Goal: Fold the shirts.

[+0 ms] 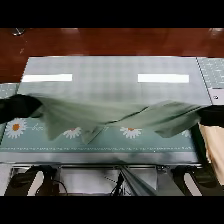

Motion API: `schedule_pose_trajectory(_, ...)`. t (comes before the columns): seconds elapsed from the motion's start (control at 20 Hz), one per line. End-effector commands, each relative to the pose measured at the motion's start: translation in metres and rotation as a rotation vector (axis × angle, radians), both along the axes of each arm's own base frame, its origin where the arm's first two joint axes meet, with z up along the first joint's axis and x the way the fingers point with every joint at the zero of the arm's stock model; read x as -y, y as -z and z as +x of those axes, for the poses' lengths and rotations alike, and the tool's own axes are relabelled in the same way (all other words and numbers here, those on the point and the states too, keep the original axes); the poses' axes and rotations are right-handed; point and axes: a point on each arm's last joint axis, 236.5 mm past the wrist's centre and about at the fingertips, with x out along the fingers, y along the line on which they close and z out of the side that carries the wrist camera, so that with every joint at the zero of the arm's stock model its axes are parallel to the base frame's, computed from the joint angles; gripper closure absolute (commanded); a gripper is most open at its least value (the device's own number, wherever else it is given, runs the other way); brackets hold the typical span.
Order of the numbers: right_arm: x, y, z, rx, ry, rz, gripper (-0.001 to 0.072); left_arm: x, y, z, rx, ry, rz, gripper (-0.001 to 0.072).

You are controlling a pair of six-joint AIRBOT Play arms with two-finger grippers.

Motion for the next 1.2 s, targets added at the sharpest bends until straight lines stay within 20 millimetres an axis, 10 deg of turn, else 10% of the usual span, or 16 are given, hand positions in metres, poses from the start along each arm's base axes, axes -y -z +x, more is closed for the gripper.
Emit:
schedule_pose_trajectory(0.0,0.015,0.080,0.040,-0.071,0.083,-0.008,0.0684,0.005,0.076,0.034,-0.069,-0.090,-0.168,0.0679)
schedule_pose_trajectory(0.3,-0.001,0.154,0.101,-0.278,0.115,0.101,0.0636,0.000,0.151,0.060,-0.276,-0.123,-0.195,0.0629)
schedule_pose_trajectory(0.45,-0.014,0.150,0.118,-0.335,0.069,0.144,0.0074,-0.004,0.163,0.063,-0.320,-0.098,-0.164,0.0003)
schedule_pose_trajectory(0.6,0.009,0.100,0.131,-0.308,-0.005,0.104,0.0078,-0.041,0.158,0.051,-0.353,-0.049,-0.016,0.0004)
schedule_pose_trajectory(0.75,0.073,0.068,0.119,-0.243,0.155,0.129,0.0080,-0.079,0.179,0.013,-0.488,-0.082,0.029,0.0005)
schedule_pose_trajectory(0.9,0.095,0.089,0.089,-0.215,0.302,0.293,0.0082,-0.052,0.199,-0.008,-0.510,-0.074,-0.152,0.0005)
schedule_pose_trajectory(1.15,0.051,0.139,0.060,-0.267,0.278,0.506,0.0083,-0.001,0.202,-0.004,-0.412,-0.016,-0.349,0.0006)
